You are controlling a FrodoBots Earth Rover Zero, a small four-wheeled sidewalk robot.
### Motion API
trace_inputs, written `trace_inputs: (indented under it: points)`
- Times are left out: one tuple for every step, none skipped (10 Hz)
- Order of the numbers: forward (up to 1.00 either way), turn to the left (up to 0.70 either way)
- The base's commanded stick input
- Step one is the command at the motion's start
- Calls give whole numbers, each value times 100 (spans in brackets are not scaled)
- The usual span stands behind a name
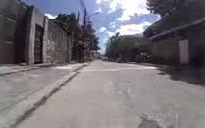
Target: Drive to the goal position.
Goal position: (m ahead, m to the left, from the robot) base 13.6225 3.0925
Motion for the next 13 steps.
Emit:
trace_inputs:
  points:
    - [100,0]
    - [100,0]
    - [100,0]
    - [100,0]
    - [100,0]
    - [100,0]
    - [100,0]
    - [100,0]
    - [100,0]
    - [100,0]
    - [100,0]
    - [100,1]
    - [100,12]
